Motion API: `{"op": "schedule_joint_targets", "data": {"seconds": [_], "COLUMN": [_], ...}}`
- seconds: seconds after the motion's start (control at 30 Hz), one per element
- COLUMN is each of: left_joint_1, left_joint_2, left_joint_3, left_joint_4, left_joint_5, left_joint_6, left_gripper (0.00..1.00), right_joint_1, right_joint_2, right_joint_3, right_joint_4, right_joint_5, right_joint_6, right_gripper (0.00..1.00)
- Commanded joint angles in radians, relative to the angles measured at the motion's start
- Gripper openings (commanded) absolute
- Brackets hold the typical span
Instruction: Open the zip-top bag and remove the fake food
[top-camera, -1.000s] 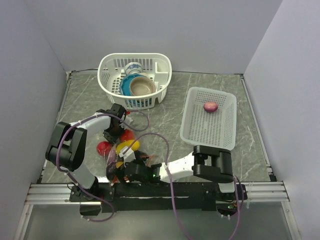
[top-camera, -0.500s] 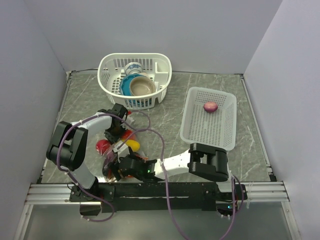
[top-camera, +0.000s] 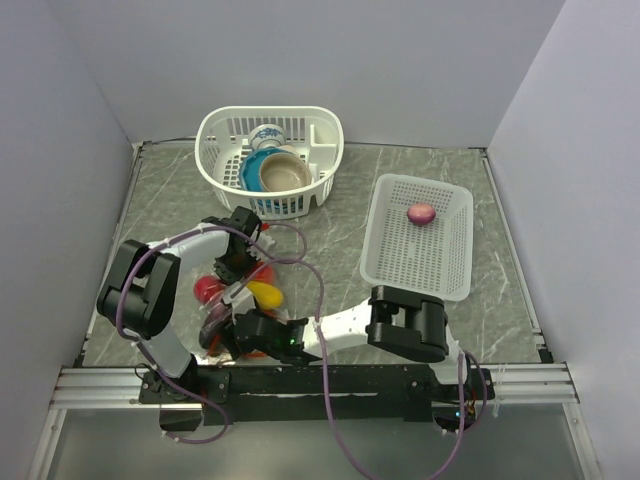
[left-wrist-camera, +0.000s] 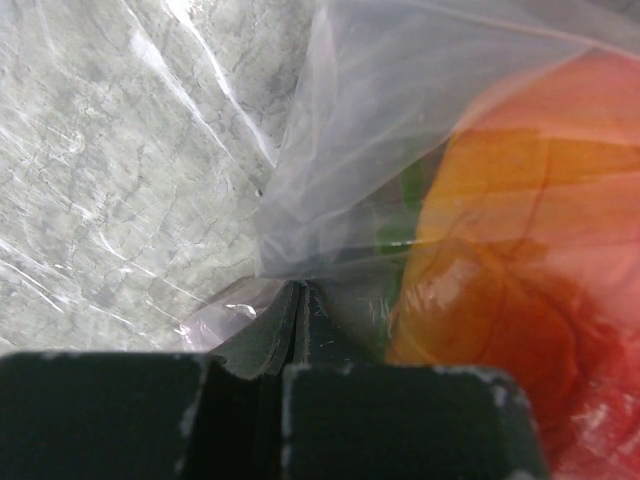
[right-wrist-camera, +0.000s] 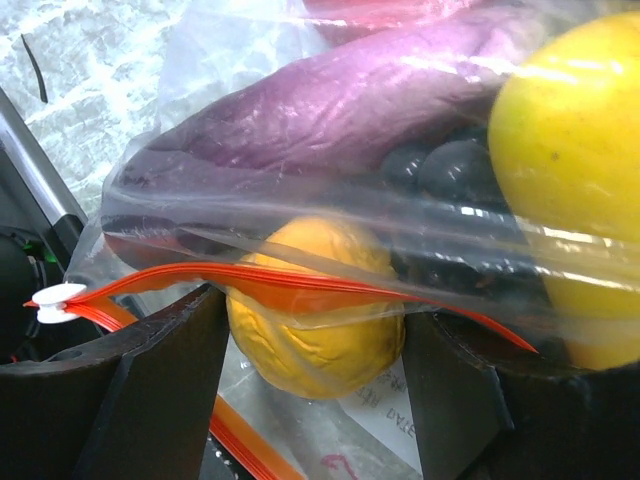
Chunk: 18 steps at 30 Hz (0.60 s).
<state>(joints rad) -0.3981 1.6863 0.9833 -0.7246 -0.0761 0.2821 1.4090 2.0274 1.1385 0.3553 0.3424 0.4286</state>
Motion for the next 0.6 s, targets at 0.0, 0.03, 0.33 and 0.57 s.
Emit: {"op": "schedule_joint_targets", "data": {"seconds": [0.0, 0.03, 0.33, 0.57], "left_joint_1": [-0.018, -0.010, 0.237, 0.285], "left_joint_2": [0.055, 0.053, 0.150, 0.130], "left_joint_3": [-0.046, -0.046, 0.106, 0.132], "left_joint_4": [0.034, 0.039, 0.042, 0.034], "left_joint_5": [0.128, 0.118, 0.079, 0.079], "left_joint_6": [-0.047, -0.046, 0.008, 0.005], "left_gripper": [0.01, 0.01, 0.01, 0.01], "right_joint_1": [-0.030, -0.030, -0.030, -0.041], "right_joint_2": [-0.084, -0.123, -0.387, -0.558], "right_joint_3": [-0.071, -0.116, -0.324, -0.371], "right_joint_4": [0.047, 0.050, -0.025, -0.168], "right_joint_5": [0.084, 0.095, 0.168, 0.256], "right_joint_6": [0.025, 0.041, 0.093, 0.088], "right_gripper": [0.21, 0.15, 0.07, 0.08]}}
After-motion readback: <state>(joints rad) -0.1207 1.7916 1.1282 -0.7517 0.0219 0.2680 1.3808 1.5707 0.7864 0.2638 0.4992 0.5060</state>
